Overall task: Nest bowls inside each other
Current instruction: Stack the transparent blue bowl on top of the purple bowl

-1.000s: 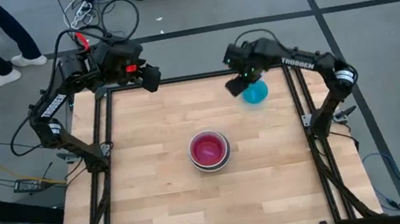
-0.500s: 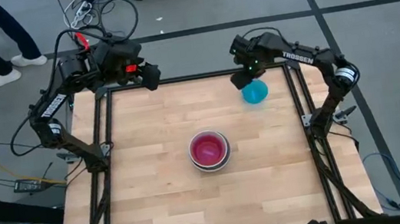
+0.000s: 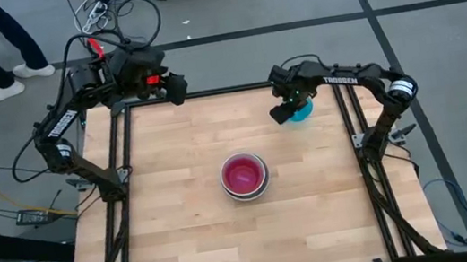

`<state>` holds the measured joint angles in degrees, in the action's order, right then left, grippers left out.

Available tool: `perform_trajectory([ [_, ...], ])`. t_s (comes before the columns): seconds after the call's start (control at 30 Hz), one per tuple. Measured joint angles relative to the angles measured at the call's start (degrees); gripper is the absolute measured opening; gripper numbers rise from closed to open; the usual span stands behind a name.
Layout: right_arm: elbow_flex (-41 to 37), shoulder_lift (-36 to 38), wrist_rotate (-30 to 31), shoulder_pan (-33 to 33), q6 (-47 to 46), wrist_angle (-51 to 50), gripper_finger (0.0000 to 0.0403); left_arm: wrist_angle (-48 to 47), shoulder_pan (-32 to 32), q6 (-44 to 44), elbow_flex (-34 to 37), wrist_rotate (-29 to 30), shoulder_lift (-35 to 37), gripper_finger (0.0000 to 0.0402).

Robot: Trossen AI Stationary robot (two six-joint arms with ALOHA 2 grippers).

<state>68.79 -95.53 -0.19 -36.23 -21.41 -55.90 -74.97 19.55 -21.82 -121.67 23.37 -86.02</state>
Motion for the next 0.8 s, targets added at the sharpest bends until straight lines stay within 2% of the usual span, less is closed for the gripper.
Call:
perform_trajectory([
  [0.27,-8.07,-0.02,1.03,-0.07,-0.02,6.60,0.0136,0.12,0.02,-1.04,0.00,0.20,0.00,0.0264],
  [0.47,-11.55,-0.02,-0.30,-0.74,0.07,11.09,0.0119,0.28,0.02,-1.35,0.00,0.20,0.00,0.0264],
  [0.53,-12.13,-0.02,-0.82,-0.72,0.23,11.11,0.0097,0.54,0.02,-1.86,0.00,0.20,0.00,0.0264],
  [0.67,-12.00,-0.02,-5.06,-0.74,3.58,10.97,0.0018,0.51,0.02,-2.54,0.00,0.22,0.00,0.0264],
  [0.8,-8.32,0.01,-7.19,-0.38,4.63,7.22,0.0004,0.49,0.02,-2.43,0.00,0.21,0.00,0.0264],
])
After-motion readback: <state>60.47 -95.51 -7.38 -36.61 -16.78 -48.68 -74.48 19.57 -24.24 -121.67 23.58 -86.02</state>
